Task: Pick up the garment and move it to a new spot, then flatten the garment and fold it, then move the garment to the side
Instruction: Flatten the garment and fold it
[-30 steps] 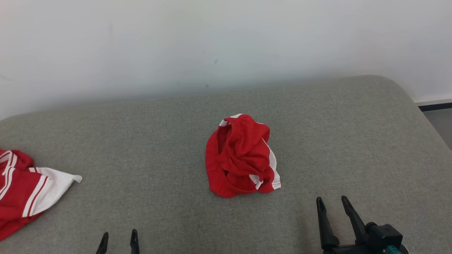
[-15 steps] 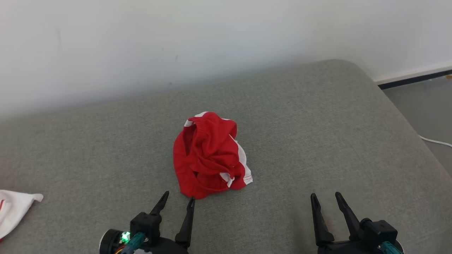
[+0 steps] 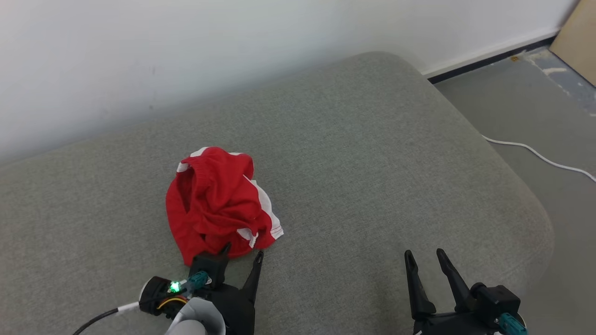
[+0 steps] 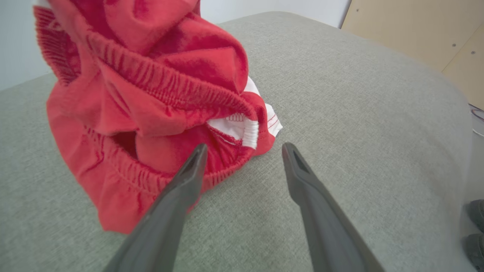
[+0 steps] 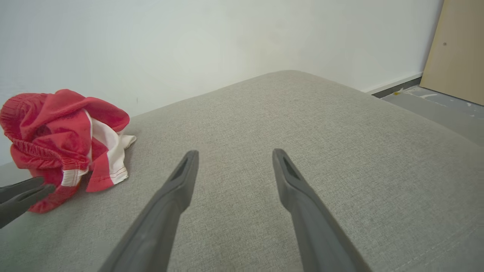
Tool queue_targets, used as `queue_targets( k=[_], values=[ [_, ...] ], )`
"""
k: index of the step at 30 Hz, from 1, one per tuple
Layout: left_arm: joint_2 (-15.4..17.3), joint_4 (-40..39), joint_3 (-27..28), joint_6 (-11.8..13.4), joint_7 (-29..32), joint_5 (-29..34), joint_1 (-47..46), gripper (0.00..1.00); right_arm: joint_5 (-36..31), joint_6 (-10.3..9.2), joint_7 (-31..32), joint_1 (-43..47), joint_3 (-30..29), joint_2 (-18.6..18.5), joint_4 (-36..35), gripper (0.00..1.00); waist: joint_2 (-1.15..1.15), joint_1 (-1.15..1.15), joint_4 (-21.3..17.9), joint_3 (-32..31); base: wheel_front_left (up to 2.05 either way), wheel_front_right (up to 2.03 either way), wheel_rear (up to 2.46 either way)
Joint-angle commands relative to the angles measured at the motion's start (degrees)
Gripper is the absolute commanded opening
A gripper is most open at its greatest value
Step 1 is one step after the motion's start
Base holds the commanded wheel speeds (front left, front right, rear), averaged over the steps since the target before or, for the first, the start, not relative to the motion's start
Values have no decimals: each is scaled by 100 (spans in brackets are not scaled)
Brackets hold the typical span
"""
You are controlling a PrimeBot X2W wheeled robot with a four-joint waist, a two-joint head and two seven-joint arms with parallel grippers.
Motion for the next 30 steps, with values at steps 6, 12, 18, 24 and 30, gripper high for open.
queue_targets(
  k=[6, 12, 18, 24, 30],
  values=[
    [-31, 485, 19, 291, -74, 14, -299, 100, 74, -12, -34, -45, 56, 13, 8, 100, 0, -1, -267, 154, 0, 0, 0],
    [-82, 847, 48, 505, 3, -65, -502, 93, 96, -12, -36, -59, 45, 12, -28, 100, 0, -1, -228, 183, 0, 0, 0],
    [-148, 1034, 11, 405, -125, -198, -757, 0, 141, -12, -36, -82, 43, 12, -44, 100, 0, -1, -122, 203, 0, 0, 0],
    [-209, 644, -107, 173, -432, -588, -1147, 0, 183, -12, -36, -84, 36, 13, -36, 100, 0, -1, 38, 175, 0, 0, 0],
    [-215, -133, -634, 41, -357, -1244, -1860, 0, 223, -12, -27, -105, 103, 13, -2, 100, 0, -1, 133, 110, 0, 0, 0]
  ],
)
